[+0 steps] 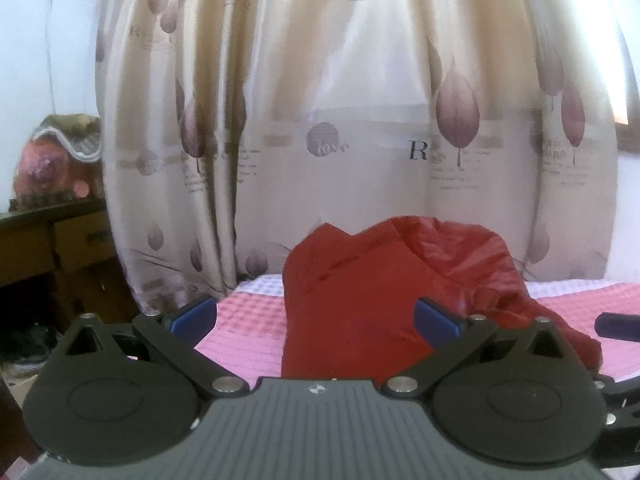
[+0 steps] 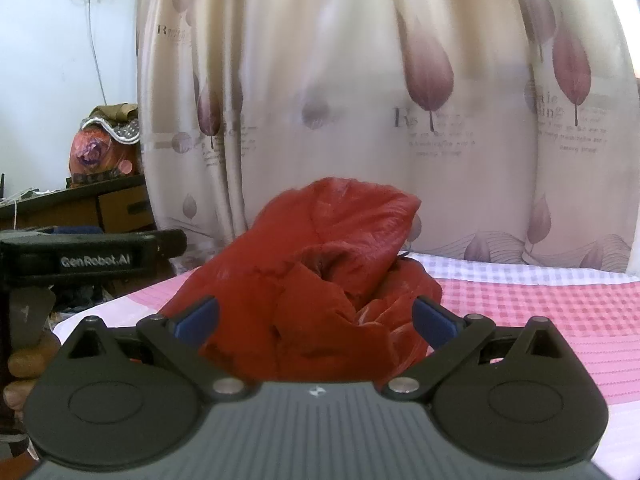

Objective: Fold large clothes

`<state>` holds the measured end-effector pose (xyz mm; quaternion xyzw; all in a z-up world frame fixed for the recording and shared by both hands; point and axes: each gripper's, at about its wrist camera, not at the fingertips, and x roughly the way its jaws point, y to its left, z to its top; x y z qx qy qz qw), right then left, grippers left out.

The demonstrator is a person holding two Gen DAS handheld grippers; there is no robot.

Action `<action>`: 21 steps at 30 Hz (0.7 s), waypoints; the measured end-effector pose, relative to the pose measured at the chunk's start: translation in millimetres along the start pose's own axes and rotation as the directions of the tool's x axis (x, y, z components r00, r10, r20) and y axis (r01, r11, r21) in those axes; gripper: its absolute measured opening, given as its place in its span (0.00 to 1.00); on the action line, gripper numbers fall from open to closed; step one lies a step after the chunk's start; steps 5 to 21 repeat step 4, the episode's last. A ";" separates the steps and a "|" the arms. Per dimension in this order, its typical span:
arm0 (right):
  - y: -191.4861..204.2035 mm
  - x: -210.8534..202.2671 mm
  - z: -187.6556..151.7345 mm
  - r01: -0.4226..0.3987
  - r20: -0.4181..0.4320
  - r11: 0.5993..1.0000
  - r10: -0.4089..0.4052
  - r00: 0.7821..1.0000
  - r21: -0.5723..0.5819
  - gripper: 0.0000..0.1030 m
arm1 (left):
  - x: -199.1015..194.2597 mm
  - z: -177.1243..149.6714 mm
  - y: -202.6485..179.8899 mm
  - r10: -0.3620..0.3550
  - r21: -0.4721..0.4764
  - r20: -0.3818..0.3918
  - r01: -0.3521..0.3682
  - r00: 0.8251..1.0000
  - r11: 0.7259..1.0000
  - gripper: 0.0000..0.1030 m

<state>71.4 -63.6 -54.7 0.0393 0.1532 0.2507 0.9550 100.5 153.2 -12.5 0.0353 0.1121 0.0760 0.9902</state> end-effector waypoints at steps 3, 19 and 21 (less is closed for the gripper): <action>-0.1 -0.2 1.3 0.007 0.006 1.000 -0.007 1.000 -0.010 1.00 | 1.9 2.0 1.0 -0.003 -0.013 -0.019 0.003 1.000 1.000 1.00; 0.3 -0.7 1.6 0.010 0.009 1.000 -0.010 1.000 -0.013 1.00 | 3.2 2.7 1.5 -0.007 -0.015 -0.029 0.006 1.000 1.000 1.00; 0.3 -0.7 1.6 0.010 0.009 1.000 -0.010 1.000 -0.013 1.00 | 3.2 2.7 1.5 -0.007 -0.015 -0.029 0.006 1.000 1.000 1.00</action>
